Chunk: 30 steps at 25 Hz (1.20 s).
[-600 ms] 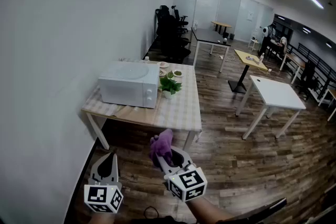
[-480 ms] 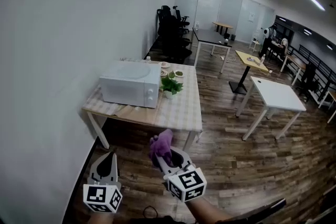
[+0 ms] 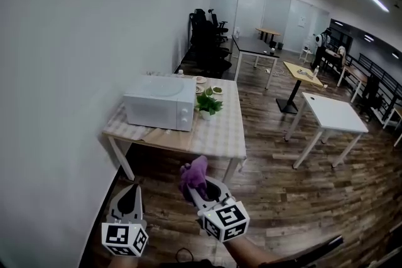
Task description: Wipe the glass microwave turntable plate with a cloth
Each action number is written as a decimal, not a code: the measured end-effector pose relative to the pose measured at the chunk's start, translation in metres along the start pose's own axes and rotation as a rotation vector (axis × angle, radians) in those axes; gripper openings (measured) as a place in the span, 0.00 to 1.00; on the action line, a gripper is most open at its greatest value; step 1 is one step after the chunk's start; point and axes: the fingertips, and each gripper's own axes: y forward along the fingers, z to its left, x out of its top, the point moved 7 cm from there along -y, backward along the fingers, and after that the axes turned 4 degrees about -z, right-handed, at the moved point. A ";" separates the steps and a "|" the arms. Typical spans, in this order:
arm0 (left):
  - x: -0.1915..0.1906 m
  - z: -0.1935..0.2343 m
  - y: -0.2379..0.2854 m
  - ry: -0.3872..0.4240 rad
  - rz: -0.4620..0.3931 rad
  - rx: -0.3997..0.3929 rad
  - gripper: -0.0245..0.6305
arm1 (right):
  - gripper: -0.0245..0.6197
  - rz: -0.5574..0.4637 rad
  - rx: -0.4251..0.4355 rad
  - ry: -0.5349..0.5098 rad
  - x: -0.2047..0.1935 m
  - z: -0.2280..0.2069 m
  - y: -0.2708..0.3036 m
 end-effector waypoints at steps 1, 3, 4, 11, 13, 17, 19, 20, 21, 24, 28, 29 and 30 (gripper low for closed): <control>0.001 0.002 -0.001 0.000 -0.003 -0.001 0.05 | 0.21 -0.001 0.005 0.000 0.000 0.002 0.001; 0.002 0.004 -0.004 0.001 -0.011 -0.001 0.05 | 0.21 -0.006 0.007 -0.005 0.002 0.007 0.002; 0.003 0.006 -0.005 0.005 -0.017 0.001 0.05 | 0.21 -0.009 0.007 -0.006 0.002 0.008 0.003; -0.001 0.019 -0.007 -0.011 -0.009 -0.006 0.05 | 0.21 -0.005 0.019 0.007 0.000 0.021 0.014; 0.001 0.022 -0.010 -0.020 -0.028 -0.004 0.05 | 0.21 -0.003 0.017 0.004 0.001 0.026 0.017; 0.005 0.028 -0.016 -0.048 -0.051 -0.037 0.05 | 0.21 -0.002 -0.005 0.020 0.000 0.034 0.020; 0.003 0.032 -0.016 -0.072 -0.053 -0.050 0.05 | 0.21 0.007 -0.017 0.019 -0.003 0.037 0.022; 0.001 0.035 -0.016 -0.084 -0.054 -0.055 0.05 | 0.21 0.010 -0.021 0.018 -0.004 0.039 0.022; -0.001 0.037 -0.017 -0.090 -0.052 -0.060 0.05 | 0.21 0.011 -0.025 0.018 -0.005 0.041 0.022; -0.004 0.047 -0.021 -0.062 -0.045 -0.067 0.05 | 0.21 0.018 -0.058 0.010 -0.009 0.049 0.023; -0.009 0.058 -0.020 -0.060 -0.043 -0.102 0.05 | 0.21 0.019 -0.090 0.003 -0.012 0.057 0.028; -0.010 0.060 -0.018 -0.073 -0.052 -0.119 0.05 | 0.21 0.017 -0.088 -0.002 -0.012 0.060 0.030; -0.010 0.063 -0.016 -0.086 -0.061 -0.132 0.05 | 0.21 0.016 -0.086 -0.007 -0.011 0.062 0.032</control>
